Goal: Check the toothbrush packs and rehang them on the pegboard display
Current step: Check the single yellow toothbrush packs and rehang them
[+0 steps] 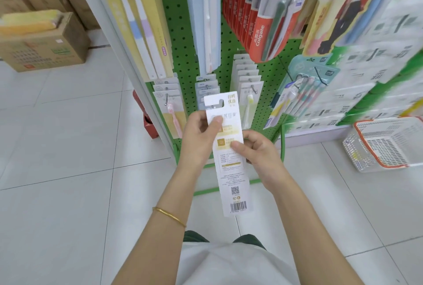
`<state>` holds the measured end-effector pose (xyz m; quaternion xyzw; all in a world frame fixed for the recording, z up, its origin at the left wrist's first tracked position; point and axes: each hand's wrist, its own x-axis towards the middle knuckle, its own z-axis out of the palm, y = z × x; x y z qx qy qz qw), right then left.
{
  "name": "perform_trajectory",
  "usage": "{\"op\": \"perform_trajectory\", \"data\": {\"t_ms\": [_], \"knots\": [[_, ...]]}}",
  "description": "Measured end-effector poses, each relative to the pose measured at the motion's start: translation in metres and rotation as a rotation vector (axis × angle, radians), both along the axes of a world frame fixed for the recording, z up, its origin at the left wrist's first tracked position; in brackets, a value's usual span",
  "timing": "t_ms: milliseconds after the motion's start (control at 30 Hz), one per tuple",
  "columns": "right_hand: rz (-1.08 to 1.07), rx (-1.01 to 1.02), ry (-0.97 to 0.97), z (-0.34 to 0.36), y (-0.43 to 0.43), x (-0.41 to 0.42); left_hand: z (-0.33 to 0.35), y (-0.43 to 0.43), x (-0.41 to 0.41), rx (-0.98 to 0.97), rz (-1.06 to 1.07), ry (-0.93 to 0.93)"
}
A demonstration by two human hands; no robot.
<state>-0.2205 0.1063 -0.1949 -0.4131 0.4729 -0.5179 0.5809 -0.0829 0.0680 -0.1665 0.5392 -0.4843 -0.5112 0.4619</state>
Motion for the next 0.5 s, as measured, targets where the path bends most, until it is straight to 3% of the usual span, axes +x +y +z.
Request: {"op": "perform_trajectory", "data": {"t_ms": [133,233,500], "knots": [[0.123,0.036,0.06,-0.009,-0.003,0.008,0.003,0.001,0.014,0.065,0.026,0.239],[0.254,0.135,-0.033,-0.013,-0.005,0.017,0.0,0.001,0.027,0.089,-0.031,0.405],[0.457,0.187,-0.269,-0.021,-0.02,0.051,0.011,-0.006,0.059,0.061,-0.093,0.537]]}}
